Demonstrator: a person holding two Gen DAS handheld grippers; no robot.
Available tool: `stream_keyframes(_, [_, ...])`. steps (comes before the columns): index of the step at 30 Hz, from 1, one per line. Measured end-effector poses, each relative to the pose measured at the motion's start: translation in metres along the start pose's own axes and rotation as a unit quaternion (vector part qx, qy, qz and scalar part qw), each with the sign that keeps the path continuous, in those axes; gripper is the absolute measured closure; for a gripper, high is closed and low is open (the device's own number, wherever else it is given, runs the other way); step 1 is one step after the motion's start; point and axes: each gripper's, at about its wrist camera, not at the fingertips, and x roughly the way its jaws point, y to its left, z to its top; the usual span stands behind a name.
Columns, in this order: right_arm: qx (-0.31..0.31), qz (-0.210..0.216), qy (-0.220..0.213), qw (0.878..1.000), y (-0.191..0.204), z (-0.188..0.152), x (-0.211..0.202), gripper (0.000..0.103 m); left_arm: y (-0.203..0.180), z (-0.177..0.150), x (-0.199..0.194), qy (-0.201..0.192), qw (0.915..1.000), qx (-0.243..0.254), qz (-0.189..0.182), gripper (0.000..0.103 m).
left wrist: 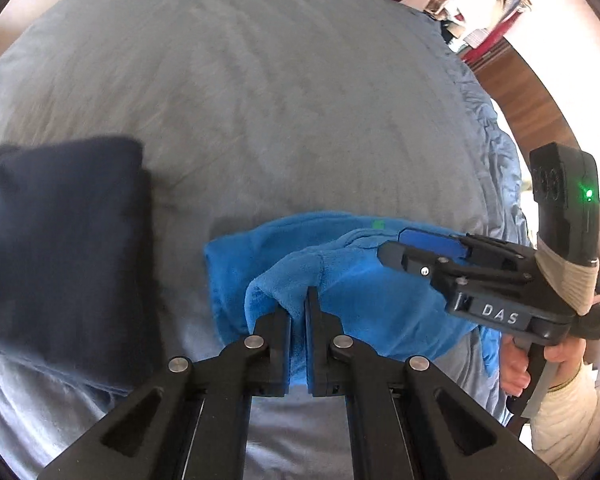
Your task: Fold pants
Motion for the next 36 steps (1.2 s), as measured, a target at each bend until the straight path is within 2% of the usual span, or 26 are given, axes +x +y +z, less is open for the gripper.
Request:
stream_keyframes(3, [-0.002, -0.005, 0.007, 1.000, 0.003, 0.002, 0.013, 0.063, 0.018, 0.003, 0.014, 0.000, 0.9998, -0.018, 0.004, 0.096])
stream_keyframes(10, [0.003, -0.021, 0.011, 1.000, -0.007, 0.007, 0.032, 0.063, 0.021, 0.019, 0.045, -0.010, 0.9989, 0.017, 0.042, 0.096])
stream_keyframes(15, [0.010, -0.009, 0.020, 1.000, -0.013, 0.007, 0.035, 0.063, 0.026, 0.024, 0.054, -0.011, 0.9990, 0.009, 0.043, 0.096])
stream_keyframes(19, [0.001, -0.034, 0.041, 0.999, -0.016, 0.009, 0.055, 0.064, 0.027, 0.024, 0.057, -0.010, 0.9987, 0.014, 0.048, 0.095])
stream_keyframes(26, [0.025, -0.052, 0.031, 0.998, -0.027, 0.018, 0.077, 0.064, 0.019, 0.024, 0.061, -0.010, 0.9973, 0.036, 0.064, 0.093])
stream_keyframes(30, [0.030, -0.036, 0.007, 0.999, -0.028, 0.018, 0.062, 0.064, 0.018, 0.024, 0.060, -0.007, 0.9972, 0.034, 0.065, 0.089])
stream_keyframes(33, [-0.023, -0.030, 0.007, 0.999, -0.025, 0.018, 0.046, 0.064, 0.015, 0.024, 0.061, -0.003, 0.9965, 0.043, 0.071, 0.088])
stream_keyframes(36, [-0.085, -0.026, 0.058, 0.994, -0.029, 0.019, 0.051, 0.064, 0.009, 0.023, 0.061, -0.002, 0.9945, 0.059, 0.086, 0.088])
